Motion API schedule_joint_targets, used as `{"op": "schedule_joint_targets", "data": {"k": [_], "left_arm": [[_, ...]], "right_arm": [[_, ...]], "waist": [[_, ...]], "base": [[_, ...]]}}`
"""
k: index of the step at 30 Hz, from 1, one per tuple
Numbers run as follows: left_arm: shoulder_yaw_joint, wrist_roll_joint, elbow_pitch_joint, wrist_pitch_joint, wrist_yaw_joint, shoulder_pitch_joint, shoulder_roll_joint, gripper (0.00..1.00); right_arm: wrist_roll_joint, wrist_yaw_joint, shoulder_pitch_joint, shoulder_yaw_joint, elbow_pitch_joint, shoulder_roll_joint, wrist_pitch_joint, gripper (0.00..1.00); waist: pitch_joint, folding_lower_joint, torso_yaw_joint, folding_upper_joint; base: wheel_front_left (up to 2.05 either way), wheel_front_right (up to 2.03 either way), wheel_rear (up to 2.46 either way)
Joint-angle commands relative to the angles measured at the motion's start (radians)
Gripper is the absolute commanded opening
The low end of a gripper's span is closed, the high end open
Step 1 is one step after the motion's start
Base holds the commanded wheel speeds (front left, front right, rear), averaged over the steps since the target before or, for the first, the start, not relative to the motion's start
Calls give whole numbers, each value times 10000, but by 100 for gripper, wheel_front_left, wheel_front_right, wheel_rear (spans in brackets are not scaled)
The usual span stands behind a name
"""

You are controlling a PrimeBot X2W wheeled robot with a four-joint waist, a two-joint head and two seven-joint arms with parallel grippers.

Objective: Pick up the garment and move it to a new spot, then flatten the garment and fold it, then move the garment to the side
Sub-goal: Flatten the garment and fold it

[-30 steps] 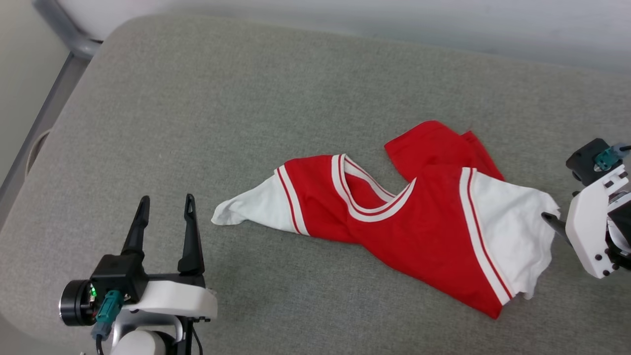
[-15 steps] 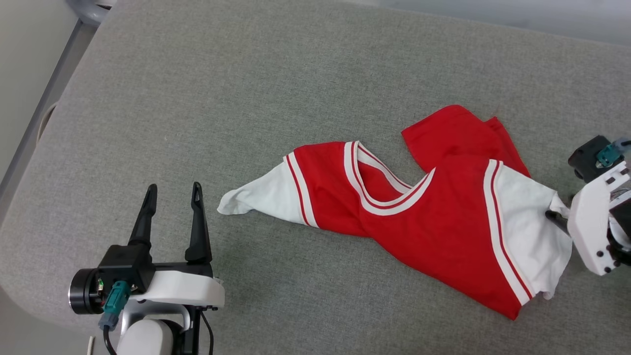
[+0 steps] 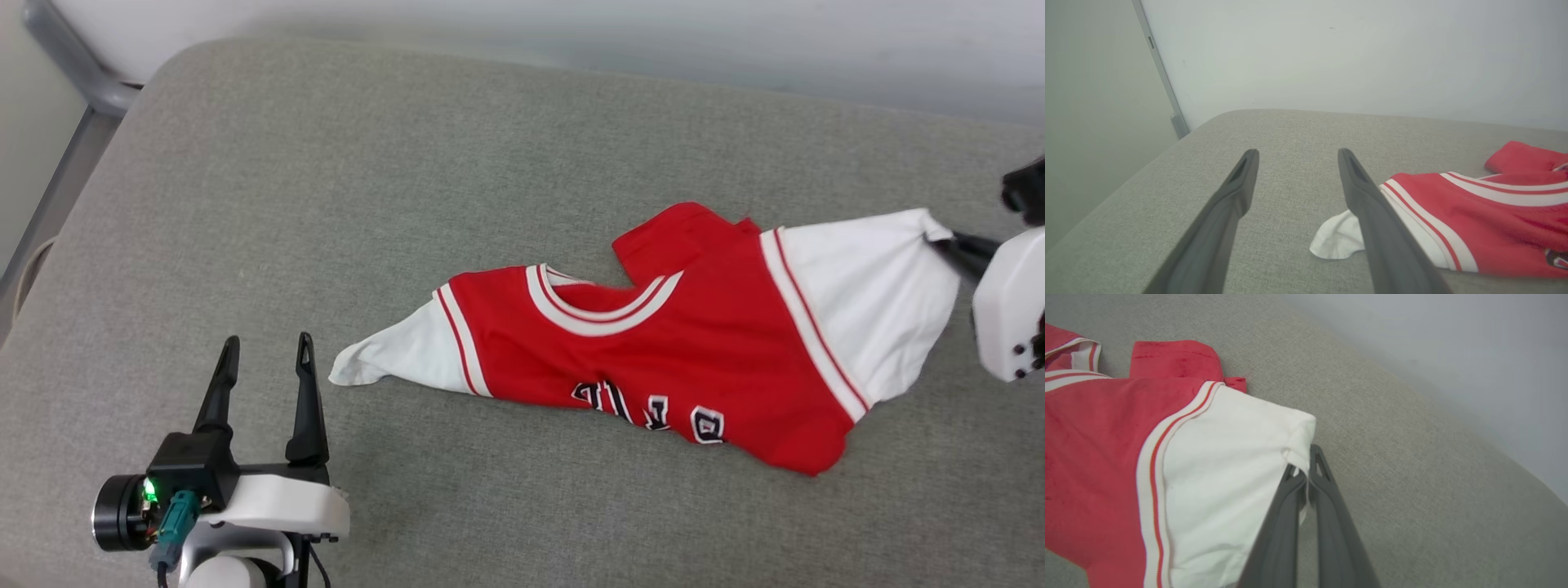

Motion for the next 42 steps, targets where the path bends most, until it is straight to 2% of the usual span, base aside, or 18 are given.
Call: {"op": "schedule_joint_targets", "data": {"k": [1,7,10,12,21,27,28,29,30,38,42], "left_arm": [[29,70,-15,-25,-19,152,0,100],[154,211,12,-25,-207,250,-141,100],[221,244,63,-25,-304,185,-190,100],[270,312,94,-25,-377,129,-234,100],[442,422,196,-25,-531,32,-369,100],[574,521,272,-25,-583,23,-424,100],[597,546,294,-25,-609,10,-425,100],[615,570,315,-25,-623,-2,-421,100],[640,586,344,-25,-639,-9,-408,100],[894,684,332,-25,-793,-30,-138,100],[922,618,391,-25,-1005,-246,59,100]], "right_arm": [[20,-17,-124,-64,66,-84,-57,0],[60,-17,166,-1147,939,-230,-334,0],[-56,-17,404,-1670,1720,-283,-402,0],[-160,-17,707,-2118,2690,-258,-416,0],[-113,-17,1434,-2489,4721,95,-403,0],[97,-16,1526,-2354,5246,563,-518,0],[160,-16,1504,-2407,5274,635,-665,20],[185,-14,1473,-2457,5298,652,-864,88],[167,-16,1429,-2516,5342,647,-1124,100],[-450,-16,1414,-2873,5316,980,-3924,100],[-838,-16,1630,-3167,5119,1376,-5184,100]], "waist": [[-120,-1,-127,0],[-170,-1,-295,0],[-110,-1,-305,0],[-31,-1,-285,0],[145,-1,-246,0],[61,-1,-359,0],[27,-1,-385,0],[-20,-1,-412,0],[-73,-1,-439,0],[-682,-1,-787,0],[-939,-1,-976,0]], "base": [[0,0,0],[0,0,0],[0,0,0],[0,0,0],[0,0,0],[0,0,0],[0,0,0],[0,0,0],[0,0,0],[0,0,0],[0,0,0]]}}
